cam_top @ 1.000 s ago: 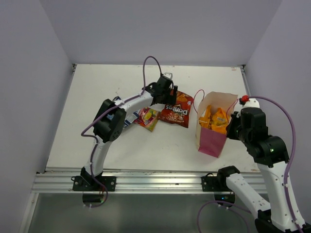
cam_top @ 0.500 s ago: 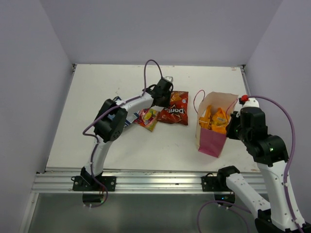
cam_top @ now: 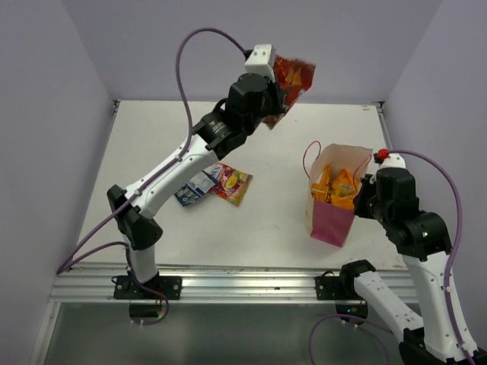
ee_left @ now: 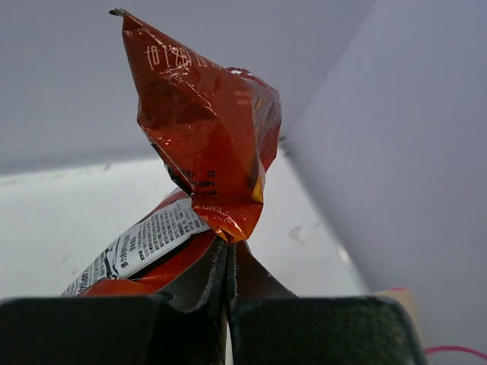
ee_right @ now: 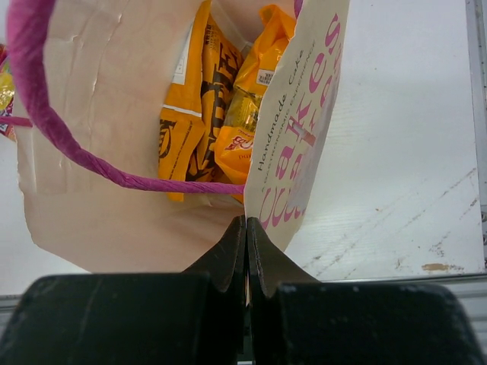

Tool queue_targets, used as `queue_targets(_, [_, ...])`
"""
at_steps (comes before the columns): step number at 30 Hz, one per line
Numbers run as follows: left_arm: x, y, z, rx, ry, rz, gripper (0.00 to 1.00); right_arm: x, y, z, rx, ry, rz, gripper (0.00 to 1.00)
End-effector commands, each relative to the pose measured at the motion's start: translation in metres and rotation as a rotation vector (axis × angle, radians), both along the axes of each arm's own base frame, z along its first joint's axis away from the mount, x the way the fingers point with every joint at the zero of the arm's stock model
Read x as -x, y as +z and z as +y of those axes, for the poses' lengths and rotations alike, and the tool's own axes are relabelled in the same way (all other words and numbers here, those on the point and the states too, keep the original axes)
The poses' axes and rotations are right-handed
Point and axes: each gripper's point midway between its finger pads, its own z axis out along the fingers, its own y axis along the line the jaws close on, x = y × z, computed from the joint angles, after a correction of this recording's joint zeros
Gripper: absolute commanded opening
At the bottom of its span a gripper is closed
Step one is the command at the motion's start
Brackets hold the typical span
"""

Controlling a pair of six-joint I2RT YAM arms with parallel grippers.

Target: Place the snacks into the paper bag

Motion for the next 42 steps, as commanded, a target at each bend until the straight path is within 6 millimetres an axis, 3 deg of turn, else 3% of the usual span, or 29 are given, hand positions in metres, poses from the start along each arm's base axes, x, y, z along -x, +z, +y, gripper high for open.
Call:
queue_targets(1, [0.062, 0.153, -0.017, 0.248, -0.048, -0.306, 0.0, 0.0, -0.002, 0.006, -0.013, 0.036, 0.006, 0.0])
queue_targets(2, [0.079, 0.164, -0.029, 0.281, -0.085, -0.331, 0.0, 0.0, -0.001, 0.006, -0.015, 0.035, 0.004, 0.0])
queue_targets(4, [0.096, 0.187, -0.036, 0.355, -0.117, -0.383, 0.0, 0.0, -0.001, 0.007, -0.016, 0.039, 0.005, 0.0])
queue_targets(7, [0.116, 0.183, -0.058, 0.384, -0.185, -0.382, 0.0, 0.001, 0.0, 0.007, -0.018, 0.043, 0.001, 0.0])
queue_targets(10, [0.127, 0.157, -0.079, 0.387, -0.249, -0.317, 0.0, 0.001, 0.001, 0.008, -0.018, 0.048, -0.001, 0.0])
queue_targets(16, [0.154, 0.077, -0.119, 0.279, -0.337, -0.194, 0.0, 0.002, 0.001, 0.009, -0.026, 0.054, -0.004, 0.0])
queue_targets(25, [0.179, 0.038, -0.149, 0.235, -0.419, -0.147, 0.0, 0.002, 0.0, 0.011, -0.03, 0.064, -0.003, 0.0])
queue_targets(27, [0.186, 0.014, -0.161, 0.178, -0.447, -0.093, 0.0, 0.002, 0.0, 0.011, -0.031, 0.065, -0.001, 0.0])
queue_targets(29, [0.201, 0.003, -0.169, 0.131, -0.481, -0.05, 0.0, 0.002, 0.001, 0.012, -0.032, 0.066, -0.006, 0.0])
queue_targets(30, [0.205, -0.023, -0.175, 0.068, -0.494, 0.003, 0.0, 0.002, 0.001, 0.012, -0.032, 0.066, -0.006, 0.0])
queue_targets(31, [0.214, -0.033, -0.18, 0.04, -0.509, 0.033, 0.0, 0.002, 0.001, 0.011, -0.032, 0.065, -0.006, 0.0])
queue_targets(32, [0.217, -0.033, -0.182, 0.032, -0.514, 0.048, 0.0, 0.002, 0.002, 0.011, -0.03, 0.063, -0.008, 0.0])
queue_targets(33, [0.221, -0.065, -0.182, -0.047, -0.512, 0.121, 0.0, 0.002, 0.002, 0.01, -0.03, 0.061, -0.009, 0.0])
queue_targets(34, [0.224, -0.077, -0.182, -0.078, -0.51, 0.151, 0.0, 0.003, 0.002, 0.01, -0.03, 0.06, -0.011, 0.0])
queue_targets(35, [0.226, -0.084, -0.182, -0.101, -0.506, 0.174, 0.0, 0.003, 0.002, 0.01, -0.03, 0.062, -0.011, 0.0])
queue_targets(36, [0.227, -0.11, -0.175, -0.171, -0.492, 0.227, 0.0, 0.004, 0.003, 0.01, -0.03, 0.06, -0.014, 0.0])
queue_targets(38, [0.228, -0.13, -0.168, -0.23, -0.479, 0.265, 0.0, 0.004, 0.004, 0.009, -0.03, 0.059, -0.017, 0.0])
queue_targets(39, [0.229, -0.149, -0.159, -0.286, -0.463, 0.301, 0.0, 0.005, 0.005, 0.009, -0.029, 0.06, -0.019, 0.0])
queue_targets(42, [0.232, -0.178, -0.146, -0.326, -0.457, 0.392, 0.0, 0.005, 0.006, 0.009, -0.032, 0.057, -0.025, 0.0])
